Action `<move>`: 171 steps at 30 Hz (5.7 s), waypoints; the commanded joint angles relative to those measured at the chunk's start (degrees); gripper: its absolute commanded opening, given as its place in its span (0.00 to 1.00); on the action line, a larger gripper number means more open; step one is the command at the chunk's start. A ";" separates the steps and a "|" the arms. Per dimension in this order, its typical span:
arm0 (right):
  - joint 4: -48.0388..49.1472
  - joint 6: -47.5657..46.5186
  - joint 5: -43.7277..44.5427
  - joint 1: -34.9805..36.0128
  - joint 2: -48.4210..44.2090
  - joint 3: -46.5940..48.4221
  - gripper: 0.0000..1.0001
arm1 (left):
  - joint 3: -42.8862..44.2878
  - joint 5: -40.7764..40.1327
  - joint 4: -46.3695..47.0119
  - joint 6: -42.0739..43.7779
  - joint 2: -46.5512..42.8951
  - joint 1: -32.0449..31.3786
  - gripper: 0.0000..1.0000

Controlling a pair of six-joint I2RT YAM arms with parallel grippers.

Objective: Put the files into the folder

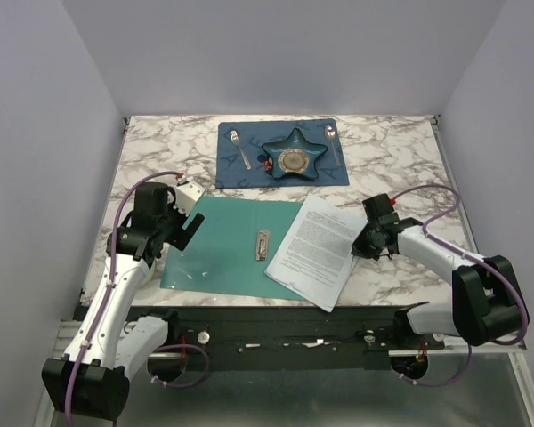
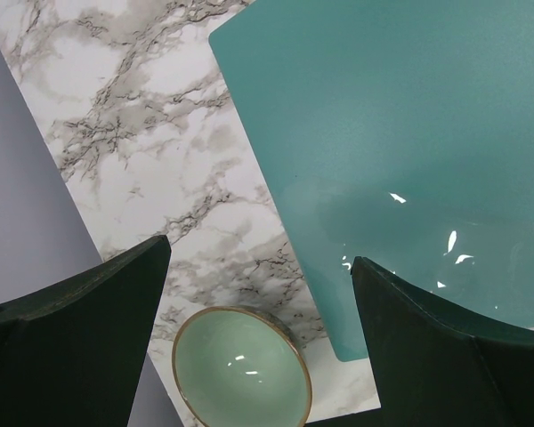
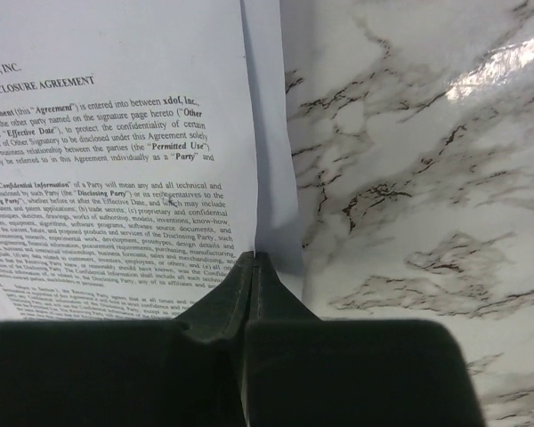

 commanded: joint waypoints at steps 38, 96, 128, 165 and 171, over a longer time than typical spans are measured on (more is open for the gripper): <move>21.48 0.44 -21.27 16.27 -2.21 15.58 0.00 | 8.04 11.04 -1.70 -7.48 3.68 2.18 0.99; 60.42 -0.68 -42.00 22.78 19.33 -4.39 0.21 | -1.47 -5.29 17.29 -5.98 35.51 -18.12 0.96; 24.48 -27.84 -21.52 22.08 5.53 19.17 0.01 | 18.83 -13.46 18.95 -3.35 51.32 11.32 0.92; 20.52 -27.22 -18.09 19.35 -6.42 9.31 0.01 | 8.55 -2.04 11.40 -0.44 48.16 -1.25 0.91; 20.61 -29.32 -24.24 19.35 -4.14 12.22 0.01 | 15.74 0.68 6.66 -2.20 47.28 5.16 0.91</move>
